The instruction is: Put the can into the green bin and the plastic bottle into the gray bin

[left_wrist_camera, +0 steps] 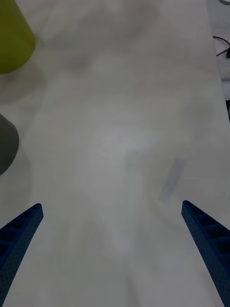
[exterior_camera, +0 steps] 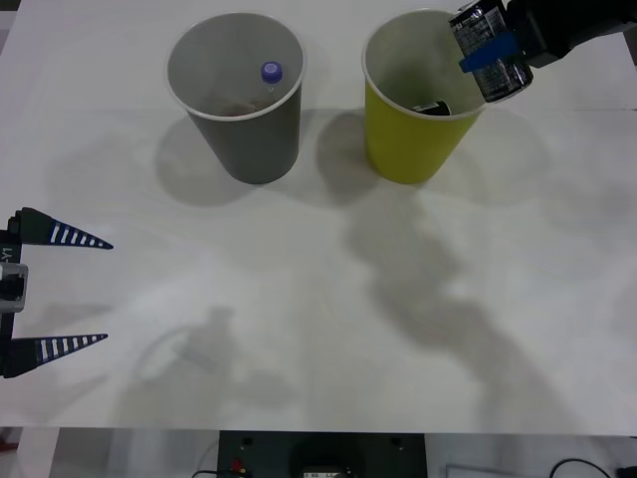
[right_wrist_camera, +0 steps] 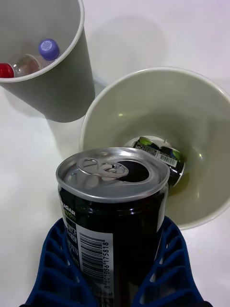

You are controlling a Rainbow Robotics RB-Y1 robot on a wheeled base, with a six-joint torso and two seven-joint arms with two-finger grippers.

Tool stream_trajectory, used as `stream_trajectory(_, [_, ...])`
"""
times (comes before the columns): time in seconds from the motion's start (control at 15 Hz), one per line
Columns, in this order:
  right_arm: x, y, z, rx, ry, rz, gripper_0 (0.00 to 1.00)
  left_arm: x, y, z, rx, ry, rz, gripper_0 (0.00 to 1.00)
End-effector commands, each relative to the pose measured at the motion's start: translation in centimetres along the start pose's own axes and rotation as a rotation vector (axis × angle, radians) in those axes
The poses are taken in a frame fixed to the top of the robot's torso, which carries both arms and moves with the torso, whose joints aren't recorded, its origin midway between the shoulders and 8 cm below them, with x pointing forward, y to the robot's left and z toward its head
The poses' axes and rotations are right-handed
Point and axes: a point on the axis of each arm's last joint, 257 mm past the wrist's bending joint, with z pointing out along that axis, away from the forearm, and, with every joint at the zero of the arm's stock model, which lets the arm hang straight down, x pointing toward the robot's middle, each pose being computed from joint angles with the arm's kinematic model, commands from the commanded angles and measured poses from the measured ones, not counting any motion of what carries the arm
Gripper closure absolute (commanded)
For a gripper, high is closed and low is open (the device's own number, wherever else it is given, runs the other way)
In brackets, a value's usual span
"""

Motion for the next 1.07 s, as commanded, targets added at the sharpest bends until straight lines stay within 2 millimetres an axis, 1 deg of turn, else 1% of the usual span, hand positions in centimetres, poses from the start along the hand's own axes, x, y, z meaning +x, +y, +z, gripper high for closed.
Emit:
stream_trajectory(0.07, [-1.8,-0.9,1.7,0.004,0.038,0.032,1.0,0.0,0.0,0.0,0.0,0.0,0.0,0.0])
stream_trajectory(0.13, [-2.7,-1.1,2.4,0.006,0.054,0.043,1.0,0.0,0.0,0.0,0.0,0.0,0.0,0.0])
stream_trajectory(0.27, [-3.3,-2.0,3.7,0.031,0.09,0.019,1.0,0.0,0.0,0.0,0.0,0.0,0.0,0.0])
stream_trajectory(0.33, [-3.4,-2.5,4.8,0.041,0.113,0.024,1.0,0.0,0.0,0.0,0.0,0.0,0.0,0.0])
stream_trajectory(0.53, [-2.7,-3.4,6.6,0.081,0.188,0.012,1.0,0.0,0.0,0.0,0.0,0.0,0.0,0.0])
stream_trajectory(0.8, [-2.6,-3.9,7.2,0.103,0.215,-0.011,1.0,0.0,0.0,0.0,0.0,0.0,0.0,0.0])
stream_trajectory(0.87, [-2.7,-3.9,7.2,0.101,0.215,-0.017,0.95,0.0,0.0,0.0,0.0,0.0,0.0,0.0])
stream_trajectory(0.93, [-2.7,-3.8,7.2,0.097,0.213,-0.023,0.74,0.0,0.0,0.0,0.0,0.0,0.0,0.0])
stream_trajectory(1.0, [-2.8,-3.7,7.2,0.092,0.212,-0.031,0.19,0.0,0.0,0.0,0.0,0.0,0.0,0.0])
stream_trajectory(1.07, [-2.9,-3.6,7.1,0.087,0.207,-0.029,0.0,0.0,0.0,0.0,0.0,0.0,0.0,0.0])
